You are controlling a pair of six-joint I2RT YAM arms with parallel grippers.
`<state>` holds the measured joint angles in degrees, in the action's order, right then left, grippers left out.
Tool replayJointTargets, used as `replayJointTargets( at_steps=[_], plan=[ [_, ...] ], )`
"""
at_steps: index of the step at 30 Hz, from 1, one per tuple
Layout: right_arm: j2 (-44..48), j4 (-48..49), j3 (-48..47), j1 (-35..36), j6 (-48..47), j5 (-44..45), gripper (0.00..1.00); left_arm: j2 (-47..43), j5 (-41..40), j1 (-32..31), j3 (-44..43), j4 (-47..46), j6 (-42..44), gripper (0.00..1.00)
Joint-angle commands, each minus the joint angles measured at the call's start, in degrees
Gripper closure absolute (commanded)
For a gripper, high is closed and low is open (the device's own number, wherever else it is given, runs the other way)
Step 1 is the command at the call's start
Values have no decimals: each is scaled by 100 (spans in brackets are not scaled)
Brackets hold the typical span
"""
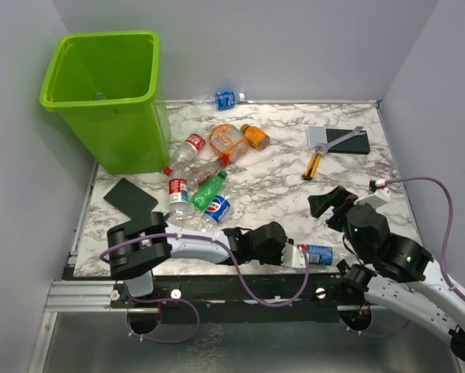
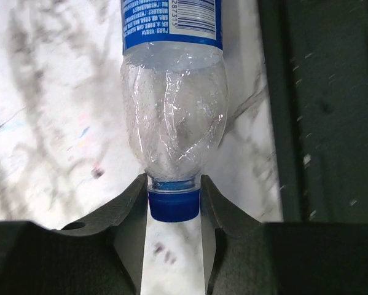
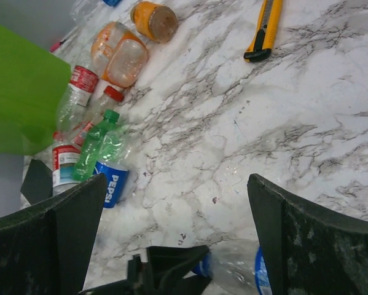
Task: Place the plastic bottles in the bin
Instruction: Pick up the plastic bottle from the corner of the board, then place the plastic bottle at the center of the board.
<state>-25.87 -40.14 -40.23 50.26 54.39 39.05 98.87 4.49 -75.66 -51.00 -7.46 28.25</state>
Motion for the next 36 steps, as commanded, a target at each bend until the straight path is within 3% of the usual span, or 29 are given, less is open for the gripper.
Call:
replayJointTargets(
  at_steps=[1,7,11,16,21,22,25,30,32,36],
  plan=[
    [-518,-24,-100,0,-153,-57,0,-1000,-406,631,345,132,409,100],
    [-1126,776,444,-27,-129,-396,0,-1717,13,1708,533,470,500,100],
    [-1674,1527,503,-344,-426,-679,0,-1691,153,1732,605,506,887,100],
    [-2221,2099,325,-1524,-854,-1644,2,-1436,-93,1739,558,735,1612,100],
    [-2773,2129,256,-2081,-1154,-2077,2,-1146,-271,1738,597,738,2324,100],
    [-2883,2111,269,-2106,-1153,-2123,2,-1075,-304,1736,604,718,2425,94],
    [-2983,2151,438,-2118,-1082,-2253,2,-922,-402,1730,580,495,2471,62],
    [-2853,2167,690,-2121,-1077,-2274,2,-765,-679,1727,524,108,2435,31],
    [-2859,2111,682,-2127,-1146,-2216,2,-807,-818,1730,552,-86,2426,4],
    [-3007,2118,659,-2156,-1249,-2111,2,-1170,-1157,1724,516,-420,2241,1]
  ],
)
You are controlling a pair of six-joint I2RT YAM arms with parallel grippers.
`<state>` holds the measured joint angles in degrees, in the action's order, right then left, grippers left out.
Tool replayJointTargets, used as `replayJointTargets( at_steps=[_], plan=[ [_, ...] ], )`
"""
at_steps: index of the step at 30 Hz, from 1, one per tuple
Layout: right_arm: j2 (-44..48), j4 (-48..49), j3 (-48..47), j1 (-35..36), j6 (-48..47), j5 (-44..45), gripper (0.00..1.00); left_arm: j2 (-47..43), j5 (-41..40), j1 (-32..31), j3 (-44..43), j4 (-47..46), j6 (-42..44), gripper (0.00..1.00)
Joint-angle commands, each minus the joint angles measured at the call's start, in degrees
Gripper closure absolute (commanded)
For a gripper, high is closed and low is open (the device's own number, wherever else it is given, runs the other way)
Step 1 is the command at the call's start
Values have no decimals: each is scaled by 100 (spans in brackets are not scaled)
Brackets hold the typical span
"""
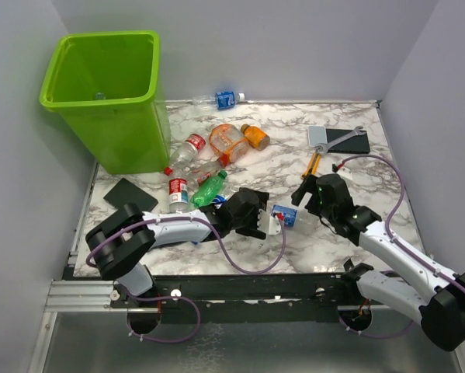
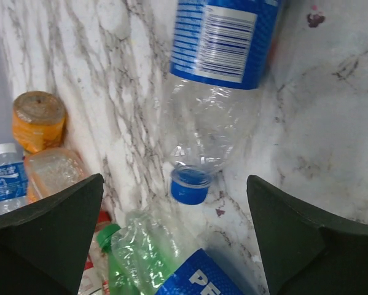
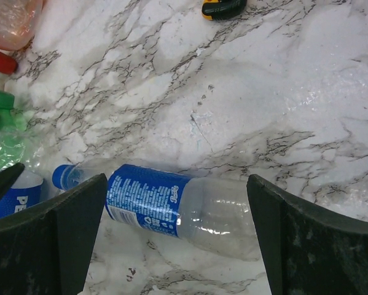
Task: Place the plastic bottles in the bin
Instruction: Place the plastic bottle at the center of the board.
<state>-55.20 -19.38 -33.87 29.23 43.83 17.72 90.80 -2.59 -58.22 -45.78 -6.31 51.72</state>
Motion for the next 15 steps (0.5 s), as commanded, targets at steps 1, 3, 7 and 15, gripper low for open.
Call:
replayJointTargets(
  at_steps=[1,3,7,15],
  plan=[
    [-119,70,13,-70,-215,37,2,-517,-513,-15,-23,-569,-217,1],
    [-216,184,-1,-99,-268,52,2,-940,-639,-21,-27,-598,-584,1],
    [-575,457,-91,-192,-392,60,2,-1900,-890,-216,175,-451,-2186,1],
    [-1130,1395,-6,-296,-692,-911,1,-2690,156,-296,1259,-1339,-8312,1]
  ],
)
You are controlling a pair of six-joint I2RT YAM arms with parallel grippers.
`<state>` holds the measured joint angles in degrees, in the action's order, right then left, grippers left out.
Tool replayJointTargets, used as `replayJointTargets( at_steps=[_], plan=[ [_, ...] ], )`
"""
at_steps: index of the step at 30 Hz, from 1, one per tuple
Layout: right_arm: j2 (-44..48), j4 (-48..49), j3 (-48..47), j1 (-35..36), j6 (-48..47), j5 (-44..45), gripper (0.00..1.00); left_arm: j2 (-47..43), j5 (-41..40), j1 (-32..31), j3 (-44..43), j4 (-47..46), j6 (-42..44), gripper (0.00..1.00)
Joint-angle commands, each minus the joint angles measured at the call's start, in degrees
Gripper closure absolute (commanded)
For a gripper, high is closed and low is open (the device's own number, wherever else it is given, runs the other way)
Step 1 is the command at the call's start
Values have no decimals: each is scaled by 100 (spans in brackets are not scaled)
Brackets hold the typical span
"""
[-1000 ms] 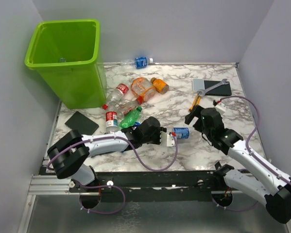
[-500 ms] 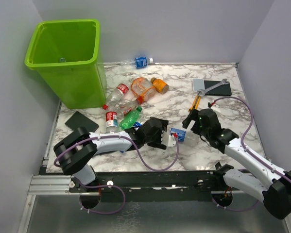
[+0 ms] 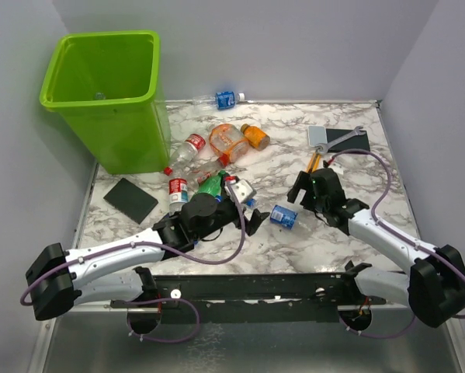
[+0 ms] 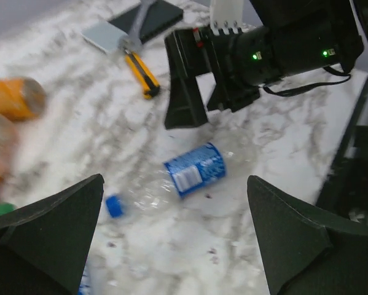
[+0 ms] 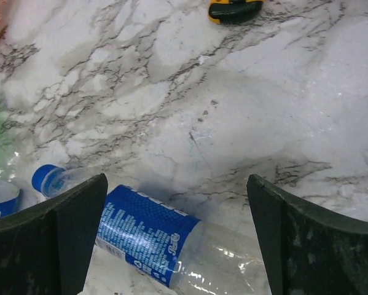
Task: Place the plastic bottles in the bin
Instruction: Place the plastic bottle at the center of the board, then pick up the plastic bottle at the center of the board.
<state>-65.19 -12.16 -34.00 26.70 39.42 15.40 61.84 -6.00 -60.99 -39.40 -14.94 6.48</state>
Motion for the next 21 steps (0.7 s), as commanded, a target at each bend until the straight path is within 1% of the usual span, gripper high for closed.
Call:
replayJointTargets(
  at_steps=[1,3,5,7,10,12,14,18,21],
  plan=[
    [-121,777,79,-42,-250,-895,1,311,535,-18,694,-623,-4177,1],
    [-62,980,271,-43,-190,-1317,1,571,508,-8,708,-719,-4500,1],
    [25,1164,529,-42,-124,-1776,1,921,450,11,627,-769,-4621,1],
    [87,1374,731,-44,-47,-2017,2,1375,492,102,417,-667,-4713,1],
    [160,1391,986,-42,71,-2129,2,2100,584,348,99,-511,-5061,8],
    [292,1376,1112,-47,112,-2196,2,2544,816,507,-76,-585,-5299,16],
    [499,1310,1216,-42,156,-2258,3,2914,950,595,-251,-677,-5415,20],
    [862,1234,1364,-44,197,-2431,3,3394,969,673,-578,-707,-5451,25],
    [1059,931,1389,-46,224,-2461,3,3583,986,711,-712,-704,-5464,27]
  ],
)
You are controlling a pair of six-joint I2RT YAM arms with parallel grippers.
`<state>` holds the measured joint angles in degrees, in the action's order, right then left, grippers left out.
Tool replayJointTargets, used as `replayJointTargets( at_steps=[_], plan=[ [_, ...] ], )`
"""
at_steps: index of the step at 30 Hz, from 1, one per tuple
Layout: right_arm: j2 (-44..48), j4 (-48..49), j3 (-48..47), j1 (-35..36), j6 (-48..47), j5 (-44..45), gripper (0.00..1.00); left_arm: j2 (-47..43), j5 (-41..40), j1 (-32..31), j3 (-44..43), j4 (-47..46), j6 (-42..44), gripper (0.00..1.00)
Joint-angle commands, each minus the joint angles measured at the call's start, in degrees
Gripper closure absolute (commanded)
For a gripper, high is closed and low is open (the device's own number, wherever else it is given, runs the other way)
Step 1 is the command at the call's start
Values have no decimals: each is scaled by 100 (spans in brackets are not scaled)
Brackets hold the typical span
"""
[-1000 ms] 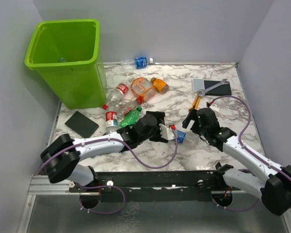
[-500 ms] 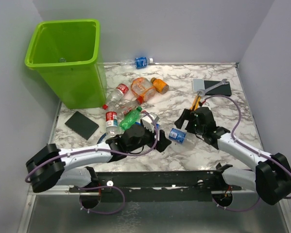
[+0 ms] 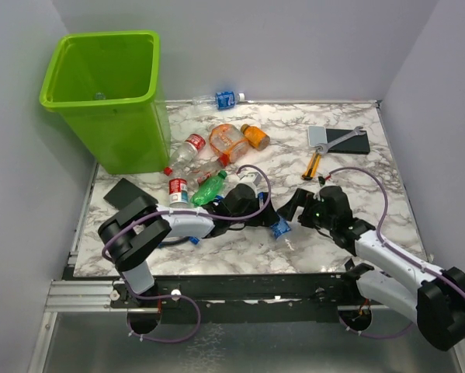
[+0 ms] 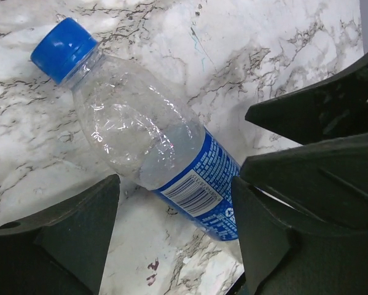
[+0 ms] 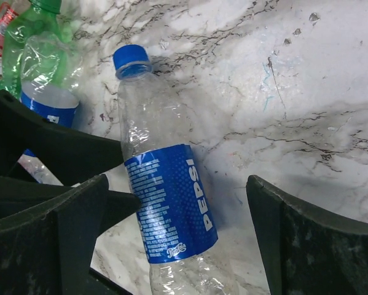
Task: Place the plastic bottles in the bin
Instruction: Pick up the plastic bottle at the center of the board.
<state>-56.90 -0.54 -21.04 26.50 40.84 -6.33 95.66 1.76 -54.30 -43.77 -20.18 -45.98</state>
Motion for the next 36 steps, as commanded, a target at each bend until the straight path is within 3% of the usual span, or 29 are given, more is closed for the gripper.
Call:
replayJointTargets(
  at_steps=[1,6,11,14,21,24,30,36],
  plan=[
    [294,-329,73,-23,58,-260,3,230,209,57,-288,-180,-212,28],
    [651,-1201,-245,-22,-252,-217,1,-178,-86,119,-85,-38,-136,26],
    [515,-2236,-756,-5,-646,-493,0,-1655,-953,117,263,666,281,11],
    [373,-2313,-921,86,-760,-678,0,-2656,-1603,121,500,1166,580,4],
    [-869,-2970,-1834,895,-1076,267,0,-4521,-2869,138,1043,1908,909,1],
    [-1426,-3139,-2102,1367,-1109,675,0,-4865,-3020,143,1027,2224,969,1],
    [-2107,-3383,-2159,1602,-1062,1293,4,-5083,-3272,160,855,2635,725,1],
    [-2220,-3305,-2119,1618,-1084,1189,17,-5009,-3097,162,691,2638,876,1]
  ],
)
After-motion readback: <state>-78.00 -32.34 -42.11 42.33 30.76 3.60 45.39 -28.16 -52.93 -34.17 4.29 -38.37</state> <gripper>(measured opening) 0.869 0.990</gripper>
